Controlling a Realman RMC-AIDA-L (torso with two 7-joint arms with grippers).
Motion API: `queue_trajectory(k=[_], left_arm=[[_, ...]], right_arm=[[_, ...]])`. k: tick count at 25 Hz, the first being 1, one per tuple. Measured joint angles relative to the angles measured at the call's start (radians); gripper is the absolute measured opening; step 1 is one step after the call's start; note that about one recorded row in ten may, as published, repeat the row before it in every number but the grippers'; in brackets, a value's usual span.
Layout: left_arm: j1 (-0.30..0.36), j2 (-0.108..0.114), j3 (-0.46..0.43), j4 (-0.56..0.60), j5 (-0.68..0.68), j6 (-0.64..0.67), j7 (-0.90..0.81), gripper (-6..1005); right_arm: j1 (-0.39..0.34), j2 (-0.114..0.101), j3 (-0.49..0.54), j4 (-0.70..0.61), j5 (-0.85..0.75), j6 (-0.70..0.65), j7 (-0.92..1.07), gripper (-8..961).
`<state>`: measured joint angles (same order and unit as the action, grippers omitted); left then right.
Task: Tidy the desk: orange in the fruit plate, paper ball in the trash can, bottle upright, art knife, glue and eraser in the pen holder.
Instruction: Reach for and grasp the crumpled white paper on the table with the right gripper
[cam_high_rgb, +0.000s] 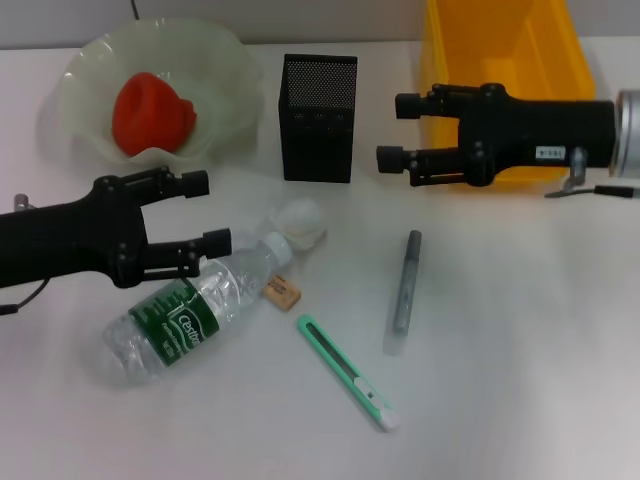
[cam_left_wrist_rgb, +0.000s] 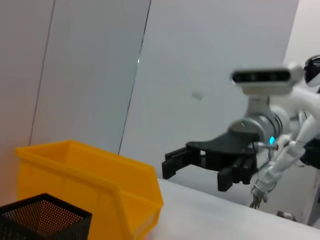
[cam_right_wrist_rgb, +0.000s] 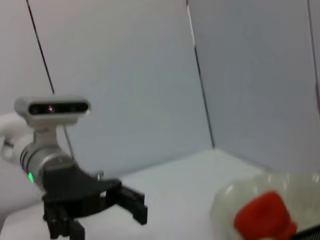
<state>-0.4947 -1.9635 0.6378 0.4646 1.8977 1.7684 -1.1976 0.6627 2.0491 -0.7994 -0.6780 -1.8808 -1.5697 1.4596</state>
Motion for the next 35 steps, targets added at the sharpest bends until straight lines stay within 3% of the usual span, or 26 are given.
queue_trajectory(k=[4,6,11,13,17,20,24,35], left_arm=[[-0.003,-0.004,0.001,0.001,0.024,-0.002,0.016,848],[-0.006,-0.004,0.001,0.001,0.031,-0.002,0.016,848],[-0.008,-0.008,0.002,0.001,0.037,-0.021,0.02,848],[-0.008,-0.01,0.002,0.002,0.037,-0.025,0.025,848],[-0.009,-0.012,0.002,0.002,0.038,-0.027,0.032,849],[-0.009,-0.014,-0.002,0.002,0.038,-0.028,0.033,849],[-0.008,-0.014,-0.005,0.002,0.038,-0.03,0.034,849],[-0.002,-0.015,-0.006,0.002,0.033,-0.033,0.033,849]], right_arm=[[0.053,-0.017,-0.042,-0.031,-0.075,-0.001,0.108,828],[0.113,-0.027,-0.084,-0.048,-0.15,-0.001,0.186,828],[0.196,-0.029,-0.133,-0.049,-0.248,0.015,0.249,828],[0.228,-0.022,-0.147,-0.038,-0.285,0.032,0.256,828],[0.283,0.013,-0.237,-0.024,-0.357,0.121,0.263,827],[0.293,0.022,-0.281,-0.021,-0.366,0.157,0.267,827],[0.299,0.028,-0.35,-0.014,-0.367,0.234,0.27,827],[0.332,0.038,-0.397,0.086,-0.355,0.385,0.258,826]])
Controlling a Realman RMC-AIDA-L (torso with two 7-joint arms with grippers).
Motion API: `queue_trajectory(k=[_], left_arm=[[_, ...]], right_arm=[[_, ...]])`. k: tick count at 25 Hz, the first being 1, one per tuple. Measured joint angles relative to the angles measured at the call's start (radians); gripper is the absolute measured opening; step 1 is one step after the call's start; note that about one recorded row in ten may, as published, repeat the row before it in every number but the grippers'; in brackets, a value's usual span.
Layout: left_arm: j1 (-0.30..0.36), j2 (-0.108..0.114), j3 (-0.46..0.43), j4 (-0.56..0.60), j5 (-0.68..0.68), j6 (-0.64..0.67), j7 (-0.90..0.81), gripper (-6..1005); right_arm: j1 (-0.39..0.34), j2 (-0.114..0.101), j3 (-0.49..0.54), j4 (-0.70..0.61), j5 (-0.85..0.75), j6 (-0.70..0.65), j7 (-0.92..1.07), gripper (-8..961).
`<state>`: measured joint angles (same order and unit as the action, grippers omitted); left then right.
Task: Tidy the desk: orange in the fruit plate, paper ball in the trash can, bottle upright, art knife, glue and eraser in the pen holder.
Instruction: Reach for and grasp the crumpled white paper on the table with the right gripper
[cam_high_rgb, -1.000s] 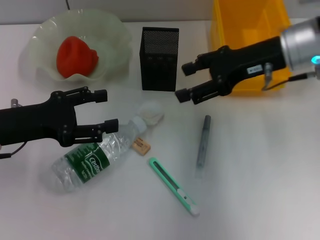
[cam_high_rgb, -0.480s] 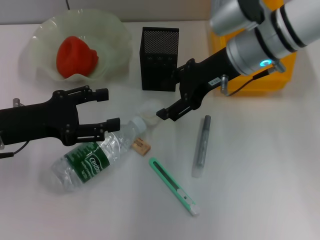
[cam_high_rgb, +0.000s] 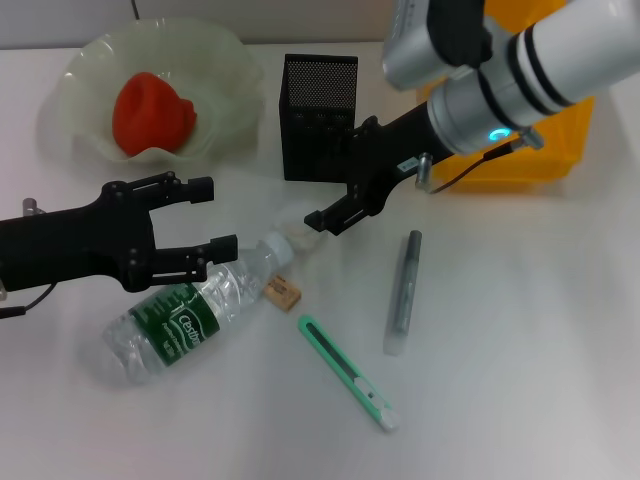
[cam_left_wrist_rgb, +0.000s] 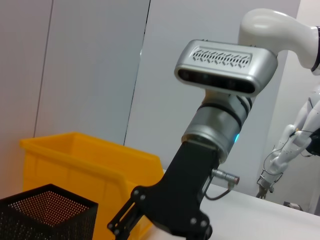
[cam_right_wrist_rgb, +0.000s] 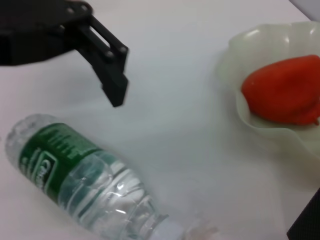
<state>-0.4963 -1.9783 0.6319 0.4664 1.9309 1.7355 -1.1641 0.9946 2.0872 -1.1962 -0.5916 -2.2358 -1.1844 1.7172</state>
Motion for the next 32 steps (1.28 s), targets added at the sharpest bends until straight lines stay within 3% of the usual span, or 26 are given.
queue_trajectory(k=[10,32], left_arm=[[0.002,-0.001,-0.002,0.0,-0.002,-0.002,0.0,849],[0.004,-0.003,-0.015,0.0,-0.005,-0.002,0.006,848]], right_arm=[[0.015,0.003,-0.085,0.081,0.088,0.103,-0.024,825],[0.023,0.005,-0.092,0.152,0.135,0.154,-0.077,823]])
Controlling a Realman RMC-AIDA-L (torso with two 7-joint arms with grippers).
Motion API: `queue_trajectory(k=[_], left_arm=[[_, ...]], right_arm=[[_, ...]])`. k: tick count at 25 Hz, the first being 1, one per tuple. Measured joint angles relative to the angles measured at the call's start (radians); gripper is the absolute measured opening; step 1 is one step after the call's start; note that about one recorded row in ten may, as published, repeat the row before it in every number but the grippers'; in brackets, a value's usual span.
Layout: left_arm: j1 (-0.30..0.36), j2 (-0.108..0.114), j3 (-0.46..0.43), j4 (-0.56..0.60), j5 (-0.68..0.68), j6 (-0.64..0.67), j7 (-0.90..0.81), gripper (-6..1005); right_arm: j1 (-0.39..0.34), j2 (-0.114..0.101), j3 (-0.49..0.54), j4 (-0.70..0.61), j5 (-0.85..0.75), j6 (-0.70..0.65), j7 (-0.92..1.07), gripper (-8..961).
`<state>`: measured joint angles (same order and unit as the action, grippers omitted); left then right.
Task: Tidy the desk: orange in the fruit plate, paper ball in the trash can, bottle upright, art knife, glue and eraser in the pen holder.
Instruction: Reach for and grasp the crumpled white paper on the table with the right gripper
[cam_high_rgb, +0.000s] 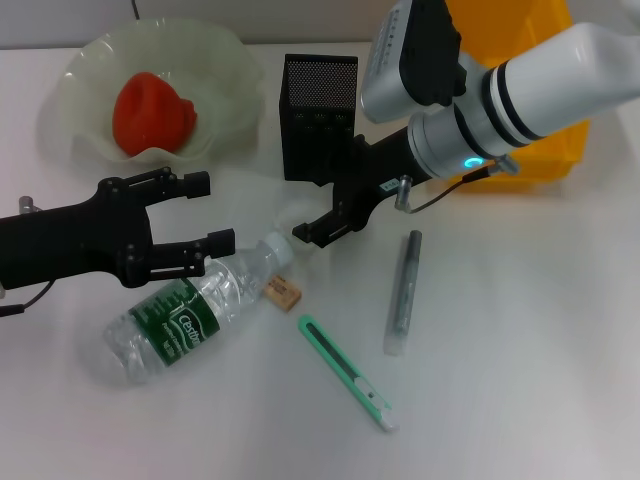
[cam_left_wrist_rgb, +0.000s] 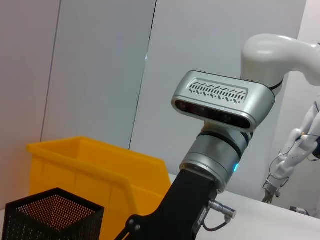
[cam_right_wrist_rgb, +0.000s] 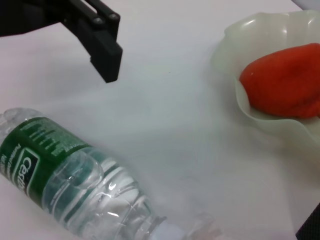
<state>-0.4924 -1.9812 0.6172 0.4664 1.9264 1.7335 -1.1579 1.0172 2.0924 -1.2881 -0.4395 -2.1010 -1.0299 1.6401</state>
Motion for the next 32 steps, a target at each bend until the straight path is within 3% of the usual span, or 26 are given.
queue_trajectory(k=[15,23,29,32], left_arm=[[0.0,-0.001,-0.013,0.0,0.0,0.002,0.001,847],[0.0,-0.002,-0.014,0.0,0.0,0.002,0.001,847],[0.001,-0.004,-0.016,0.0,0.0,0.001,0.001,847],[0.002,-0.004,-0.016,0.0,0.0,0.0,0.001,847]], right_arm=[[0.008,0.0,-0.011,0.037,0.01,0.039,-0.014,806],[0.007,0.0,-0.011,0.038,0.011,0.04,-0.014,410],[0.0,0.0,-0.011,0.033,0.021,0.04,-0.014,292],[0.0,0.0,-0.01,0.031,0.021,0.039,-0.014,291]])
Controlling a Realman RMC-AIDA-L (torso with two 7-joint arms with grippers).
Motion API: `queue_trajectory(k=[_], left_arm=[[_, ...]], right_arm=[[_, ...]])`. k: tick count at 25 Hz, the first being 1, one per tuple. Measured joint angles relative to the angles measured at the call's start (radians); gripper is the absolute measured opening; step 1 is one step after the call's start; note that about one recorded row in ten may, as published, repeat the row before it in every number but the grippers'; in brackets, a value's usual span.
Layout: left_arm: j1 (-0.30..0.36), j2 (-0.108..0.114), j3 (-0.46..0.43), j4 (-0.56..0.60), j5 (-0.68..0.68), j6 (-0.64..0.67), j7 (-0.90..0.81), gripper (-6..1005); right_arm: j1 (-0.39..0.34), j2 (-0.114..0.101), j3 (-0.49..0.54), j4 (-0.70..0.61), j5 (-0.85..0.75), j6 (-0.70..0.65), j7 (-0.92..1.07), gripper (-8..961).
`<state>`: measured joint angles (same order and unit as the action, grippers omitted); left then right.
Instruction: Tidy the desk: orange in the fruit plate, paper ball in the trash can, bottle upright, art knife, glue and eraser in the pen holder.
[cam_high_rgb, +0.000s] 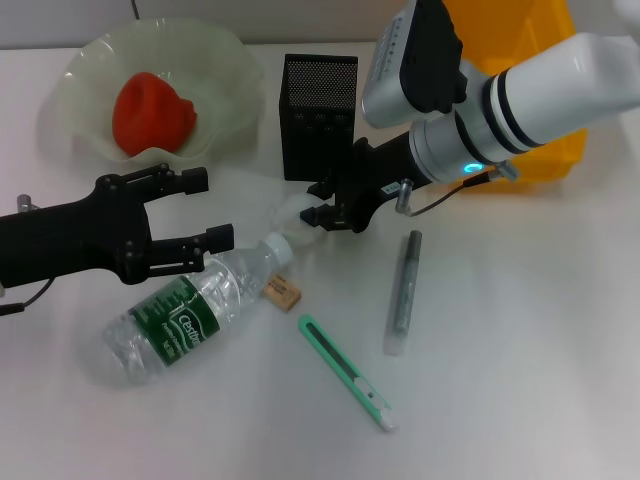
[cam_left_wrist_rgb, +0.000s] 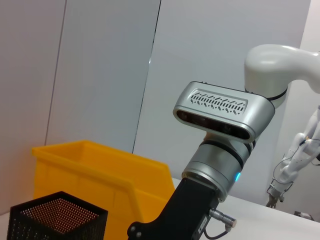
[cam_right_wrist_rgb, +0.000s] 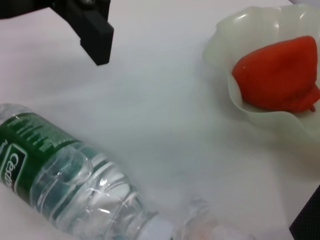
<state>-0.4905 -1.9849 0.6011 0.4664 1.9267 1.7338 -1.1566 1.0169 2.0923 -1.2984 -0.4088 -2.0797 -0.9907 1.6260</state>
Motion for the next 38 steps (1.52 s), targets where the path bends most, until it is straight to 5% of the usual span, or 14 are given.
queue_trajectory(k=[13,24,33,38], left_arm=[[0.01,0.0,-0.014,0.0,0.0,0.0,0.001,846],[0.012,0.0,-0.026,0.0,-0.002,-0.001,0.002,846],[0.014,0.0,-0.026,0.0,-0.002,-0.004,0.004,846],[0.011,0.0,-0.034,-0.002,-0.002,-0.005,-0.009,845]], right_arm=[[-0.107,-0.008,0.011,-0.172,0.011,-0.088,0.032,287],[-0.374,-0.013,0.035,-0.46,0.216,-0.217,-0.039,285],[-0.555,-0.012,0.298,-0.412,0.561,-0.418,-0.284,286],[-0.58,-0.011,0.385,-0.348,0.636,-0.417,-0.384,286]])
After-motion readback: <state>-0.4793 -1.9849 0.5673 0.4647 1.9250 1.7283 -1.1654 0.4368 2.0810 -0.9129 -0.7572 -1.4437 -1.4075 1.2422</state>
